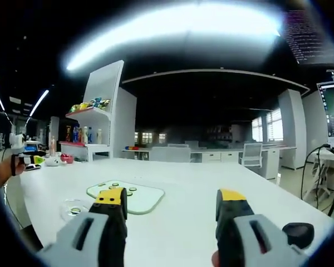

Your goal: Open the petri dish lid, add cucumber slices into the petri dish, and close the lid

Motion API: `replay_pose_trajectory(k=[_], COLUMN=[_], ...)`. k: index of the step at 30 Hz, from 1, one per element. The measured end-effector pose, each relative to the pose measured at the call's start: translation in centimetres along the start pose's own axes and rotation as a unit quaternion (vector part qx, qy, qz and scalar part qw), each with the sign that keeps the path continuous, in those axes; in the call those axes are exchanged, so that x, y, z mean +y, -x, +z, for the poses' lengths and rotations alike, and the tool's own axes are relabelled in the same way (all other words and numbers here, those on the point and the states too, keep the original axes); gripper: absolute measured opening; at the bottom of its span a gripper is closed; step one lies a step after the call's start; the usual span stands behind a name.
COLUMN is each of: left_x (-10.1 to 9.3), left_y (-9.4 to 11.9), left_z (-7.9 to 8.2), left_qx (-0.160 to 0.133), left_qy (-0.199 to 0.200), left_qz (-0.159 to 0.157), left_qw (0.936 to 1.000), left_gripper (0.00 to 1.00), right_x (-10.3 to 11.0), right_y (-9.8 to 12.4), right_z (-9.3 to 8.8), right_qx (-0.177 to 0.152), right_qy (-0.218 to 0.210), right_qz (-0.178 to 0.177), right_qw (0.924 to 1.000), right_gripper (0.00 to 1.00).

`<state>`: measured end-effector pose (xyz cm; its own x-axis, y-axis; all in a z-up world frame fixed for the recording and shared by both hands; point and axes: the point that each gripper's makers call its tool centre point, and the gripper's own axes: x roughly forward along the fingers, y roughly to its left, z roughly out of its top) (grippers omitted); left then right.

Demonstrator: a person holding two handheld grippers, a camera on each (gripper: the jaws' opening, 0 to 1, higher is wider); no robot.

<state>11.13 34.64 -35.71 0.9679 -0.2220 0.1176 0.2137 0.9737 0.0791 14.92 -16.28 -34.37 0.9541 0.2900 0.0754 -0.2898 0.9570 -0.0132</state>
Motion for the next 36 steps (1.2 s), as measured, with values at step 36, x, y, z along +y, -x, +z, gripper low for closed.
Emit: replay_pose_trajectory(k=[36], left_x=[-0.51], left_y=[-0.10], left_z=[0.73], left_qx=[-0.009], left_qy=[-0.001], left_qz=[0.000], left_qw=[1.0000], left_gripper=[0.76], right_x=[-0.27], right_y=[-0.07], right_z=[-0.68], right_qx=[0.004], right_qy=[-0.003], right_qz=[-0.004], right_qw=[1.0000], right_gripper=[0.63])
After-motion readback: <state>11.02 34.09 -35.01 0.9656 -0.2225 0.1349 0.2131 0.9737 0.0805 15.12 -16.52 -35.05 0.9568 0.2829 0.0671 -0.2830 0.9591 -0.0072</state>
